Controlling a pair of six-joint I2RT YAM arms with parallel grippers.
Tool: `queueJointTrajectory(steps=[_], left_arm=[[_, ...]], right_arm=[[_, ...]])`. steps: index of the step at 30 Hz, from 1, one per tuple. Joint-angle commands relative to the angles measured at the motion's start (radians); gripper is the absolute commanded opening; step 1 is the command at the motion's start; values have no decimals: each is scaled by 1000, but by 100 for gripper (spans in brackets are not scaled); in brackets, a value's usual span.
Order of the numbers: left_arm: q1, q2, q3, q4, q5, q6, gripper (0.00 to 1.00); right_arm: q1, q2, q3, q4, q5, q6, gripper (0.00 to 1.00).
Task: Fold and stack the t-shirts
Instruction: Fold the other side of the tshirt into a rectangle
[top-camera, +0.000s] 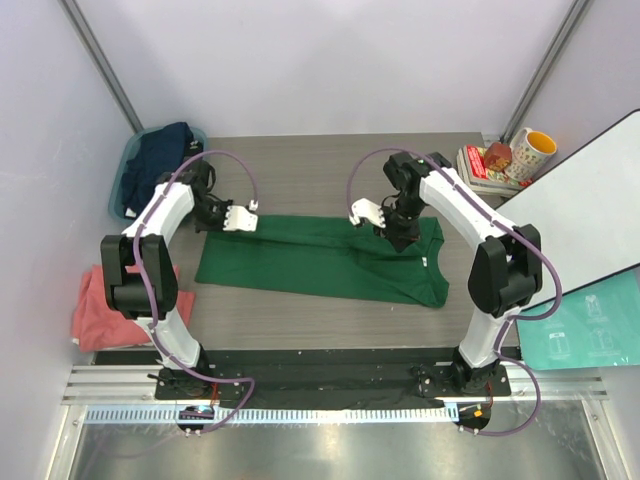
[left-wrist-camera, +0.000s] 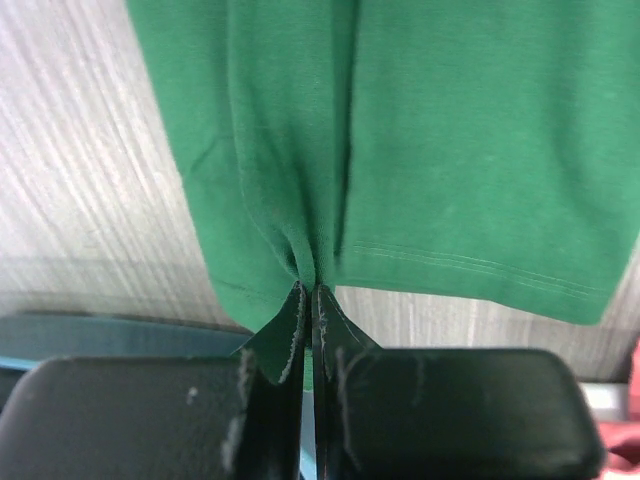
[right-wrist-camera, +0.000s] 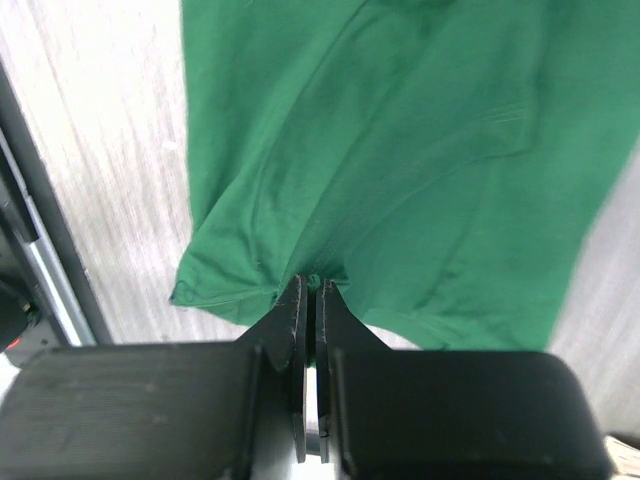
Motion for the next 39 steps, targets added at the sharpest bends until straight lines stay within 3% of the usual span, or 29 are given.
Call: queueJointTrajectory(steps=[1, 22, 25, 26, 27, 28, 29, 31, 32, 37, 39], left_arm=[[11, -8, 12, -65, -7, 41, 0], [12, 16, 14, -119, -60, 74, 2], [12, 22, 29, -164, -60, 78, 7], [12, 25, 38, -175, -60, 80, 14], [12, 27, 44, -185, -58, 78, 19], [12, 31, 49, -198, -60, 80, 24], [12, 34, 55, -214, -63, 80, 39], [12, 36, 58, -217, -75, 78, 52], [14, 39, 61, -211, -86, 77, 64], [15, 64, 110, -169, -93, 17, 70], [14, 77, 129, -114, -95, -29, 70]], right_arm=[[14, -74, -61, -165, 29, -40, 1], [34, -106, -147, -162, 73, -46, 1], [37, -109, -161, -167, 73, -45, 1], [40, -109, -164, -168, 76, -45, 1], [41, -109, -167, -171, 81, -43, 4], [43, -109, -173, -173, 87, -42, 18], [46, -109, -178, -177, 93, -42, 27], [49, -115, -189, -176, 113, -37, 44], [49, -117, -192, -173, 118, -37, 49], [49, -129, -158, -153, 95, -17, 66], [49, -128, -135, -145, 73, -2, 67]])
